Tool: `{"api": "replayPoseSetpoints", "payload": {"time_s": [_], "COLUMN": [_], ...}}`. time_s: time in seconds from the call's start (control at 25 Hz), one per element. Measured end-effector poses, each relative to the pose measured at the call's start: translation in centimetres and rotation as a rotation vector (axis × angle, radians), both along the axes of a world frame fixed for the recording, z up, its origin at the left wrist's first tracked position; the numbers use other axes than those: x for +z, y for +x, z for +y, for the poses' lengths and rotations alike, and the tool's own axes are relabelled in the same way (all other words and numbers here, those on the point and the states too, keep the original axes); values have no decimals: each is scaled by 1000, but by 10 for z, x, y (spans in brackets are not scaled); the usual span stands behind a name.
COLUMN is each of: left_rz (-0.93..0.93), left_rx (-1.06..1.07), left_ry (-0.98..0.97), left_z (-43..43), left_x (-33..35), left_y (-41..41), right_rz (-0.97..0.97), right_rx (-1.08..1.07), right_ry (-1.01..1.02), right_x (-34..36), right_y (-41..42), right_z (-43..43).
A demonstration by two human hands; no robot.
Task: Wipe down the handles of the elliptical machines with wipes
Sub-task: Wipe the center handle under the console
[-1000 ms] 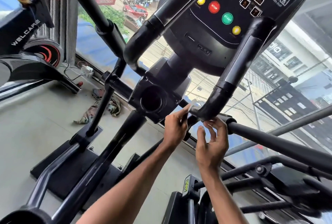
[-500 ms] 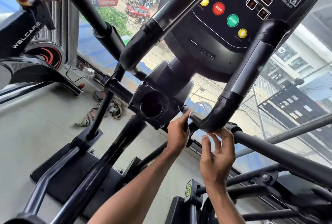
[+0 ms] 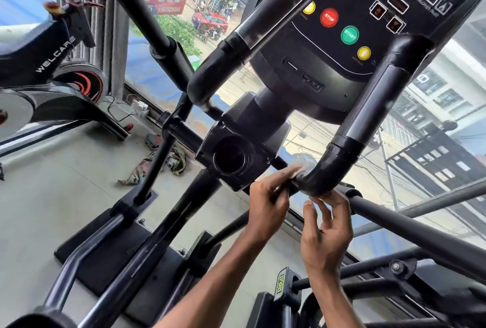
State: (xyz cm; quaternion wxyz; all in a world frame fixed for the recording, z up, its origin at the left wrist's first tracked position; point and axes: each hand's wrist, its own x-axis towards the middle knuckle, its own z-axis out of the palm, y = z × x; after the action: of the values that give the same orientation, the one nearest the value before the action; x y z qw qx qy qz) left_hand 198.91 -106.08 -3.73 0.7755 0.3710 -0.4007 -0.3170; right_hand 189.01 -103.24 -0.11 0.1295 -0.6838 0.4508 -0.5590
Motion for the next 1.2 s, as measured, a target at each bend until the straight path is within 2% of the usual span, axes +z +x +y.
{"api": "replayPoseSetpoints", "payload": {"time_s": [0.08, 0.2, 0.28, 0.4, 0.48, 0.56, 0.64, 0.8, 0.92, 1.2], "left_rz": [-39, -164, -127, -23, -24, -5, 94, 295, 257, 232], "left_rx": [0, 22, -32, -97, -108, -102, -115, -176, -137, -44], "left_ry": [18, 291, 397, 309, 302, 421, 496, 316, 263, 7], "left_z": [0, -32, -48, -51, -52, -60, -60, -38, -19, 58], "left_x": [-2, -25, -28, -19, -20, -24, -14, 0, 0, 43], "left_y": [0, -4, -3, -1, -2, -5, -7, -6, -2, 8], "right_rz": [-10, -1, 17, 36, 43, 38, 36, 40, 12, 40], "right_rx": [-13, -33, -40, -46, -39, -36, -33, -22, -5, 31], "right_ry": [15, 18, 17, 6, -4, -2, 0, -10, -7, 16], "right_x": [0, 1, 0, 0, 0, 1, 1, 3, 5, 4], "right_y": [0, 0, -1, -2, 0, 0, -1, 1, 3, -2], "right_z": [-1, -2, -2, -2, -3, -2, -2, -2, 0, 7]}}
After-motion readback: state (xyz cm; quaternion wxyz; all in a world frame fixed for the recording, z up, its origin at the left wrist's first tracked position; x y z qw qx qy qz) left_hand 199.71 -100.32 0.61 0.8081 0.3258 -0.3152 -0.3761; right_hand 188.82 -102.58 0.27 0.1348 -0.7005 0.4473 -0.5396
